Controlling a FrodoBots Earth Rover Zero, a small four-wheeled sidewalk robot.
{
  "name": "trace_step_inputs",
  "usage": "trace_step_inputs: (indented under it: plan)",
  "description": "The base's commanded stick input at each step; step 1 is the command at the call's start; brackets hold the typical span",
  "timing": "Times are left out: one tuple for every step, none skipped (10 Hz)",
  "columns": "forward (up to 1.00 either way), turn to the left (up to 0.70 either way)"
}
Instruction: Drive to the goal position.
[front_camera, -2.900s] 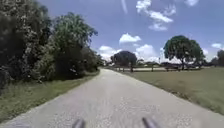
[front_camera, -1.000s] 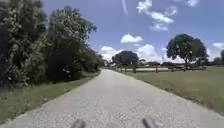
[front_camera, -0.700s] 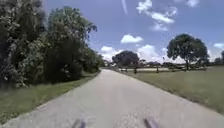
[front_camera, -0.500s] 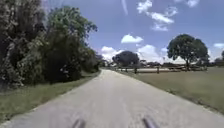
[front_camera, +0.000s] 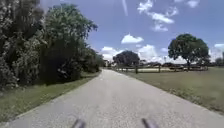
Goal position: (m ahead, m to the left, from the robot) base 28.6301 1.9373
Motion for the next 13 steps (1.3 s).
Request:
trace_step_inputs:
  plan:
    - [0.50,0.00]
    - [0.50,0.00]
    - [0.50,0.00]
    - [0.50,0.00]
    - [0.50,0.00]
    - [0.50,0.00]
    - [0.50,0.00]
    - [0.50,0.00]
    - [0.50,0.00]
    - [0.50,0.00]
    - [0.50,0.00]
    - [0.50,0.00]
    - [0.50,0.00]
